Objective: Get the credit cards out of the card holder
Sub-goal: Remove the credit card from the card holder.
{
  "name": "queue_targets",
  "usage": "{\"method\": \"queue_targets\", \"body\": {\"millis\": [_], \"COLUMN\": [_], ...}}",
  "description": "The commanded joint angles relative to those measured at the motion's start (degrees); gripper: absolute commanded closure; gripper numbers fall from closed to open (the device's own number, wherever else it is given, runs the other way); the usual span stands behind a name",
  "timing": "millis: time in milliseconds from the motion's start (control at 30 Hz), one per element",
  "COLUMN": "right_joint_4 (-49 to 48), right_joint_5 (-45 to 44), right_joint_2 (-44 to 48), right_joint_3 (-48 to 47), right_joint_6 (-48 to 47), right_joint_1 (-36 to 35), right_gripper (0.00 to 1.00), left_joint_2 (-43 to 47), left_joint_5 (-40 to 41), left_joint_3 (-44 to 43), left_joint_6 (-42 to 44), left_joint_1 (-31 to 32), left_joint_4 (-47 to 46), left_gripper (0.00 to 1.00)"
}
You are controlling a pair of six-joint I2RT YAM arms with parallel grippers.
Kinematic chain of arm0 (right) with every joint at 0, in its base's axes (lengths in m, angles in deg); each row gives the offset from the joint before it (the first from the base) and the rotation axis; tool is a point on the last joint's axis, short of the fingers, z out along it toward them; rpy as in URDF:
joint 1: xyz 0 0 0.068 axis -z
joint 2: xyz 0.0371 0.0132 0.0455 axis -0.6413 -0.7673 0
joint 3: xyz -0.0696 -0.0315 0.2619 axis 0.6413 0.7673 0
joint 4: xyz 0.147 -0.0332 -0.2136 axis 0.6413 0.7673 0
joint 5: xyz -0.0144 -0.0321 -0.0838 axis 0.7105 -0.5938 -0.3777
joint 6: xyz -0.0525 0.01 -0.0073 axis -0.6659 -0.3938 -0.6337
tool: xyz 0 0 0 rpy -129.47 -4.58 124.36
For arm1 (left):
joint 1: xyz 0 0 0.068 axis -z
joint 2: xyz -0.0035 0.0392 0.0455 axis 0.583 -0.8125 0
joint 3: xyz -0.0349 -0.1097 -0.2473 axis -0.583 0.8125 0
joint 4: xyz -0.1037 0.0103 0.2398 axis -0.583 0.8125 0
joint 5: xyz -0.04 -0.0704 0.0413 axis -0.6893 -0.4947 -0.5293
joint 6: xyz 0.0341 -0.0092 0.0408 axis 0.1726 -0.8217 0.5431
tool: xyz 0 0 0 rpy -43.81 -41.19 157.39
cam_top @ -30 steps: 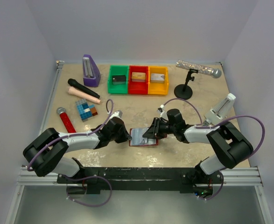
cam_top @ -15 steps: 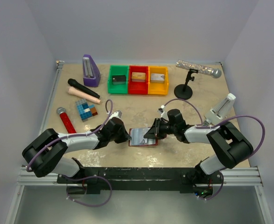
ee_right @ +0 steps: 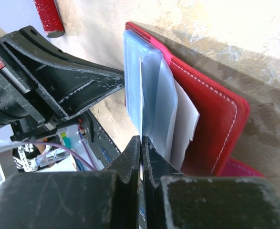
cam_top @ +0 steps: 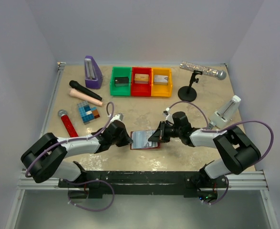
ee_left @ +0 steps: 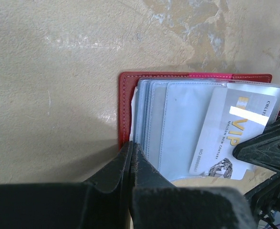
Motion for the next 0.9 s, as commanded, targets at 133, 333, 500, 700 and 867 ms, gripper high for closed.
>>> {"method": "queue_targets", "body": {"millis": [133, 333, 500, 700, 867], "right_joint_4": [5.8, 15.6, 25.3, 32.2, 37.6], "right_joint_5": [-2.3, -5.0, -7.4, -8.2, -5.4], "right_joint_2": [2.9, 8.5, 13.5, 21.1, 26.8], "right_joint_3": [-0.4, -2.3, -4.8, -7.2, -10.5], "right_joint_6": [-2.6, -5.9, -9.5, -14.5, -19.8], "right_joint_1": [0.9, 0.9, 1.0, 1.0, 1.0], "right_gripper": [1.00, 1.00, 1.00, 1.00, 1.00], "left_joint_2": [1.0, 4.4, 6.6, 12.8, 18.2], "left_joint_5": [4.2, 4.4, 4.4, 4.4, -0.8], "left_joint_3": [3.3, 3.6, 3.8, 2.0, -2.4], "left_joint_6": [1.6, 1.9, 1.8, 4.7, 8.8], "left_joint_1": [-0.6, -0.6, -0.6, -0.6, -0.6], "left_joint_4": [10.8, 12.7, 13.7, 15.6, 15.8], "left_gripper": [1.00, 1.00, 1.00, 0.85, 0.54]}}
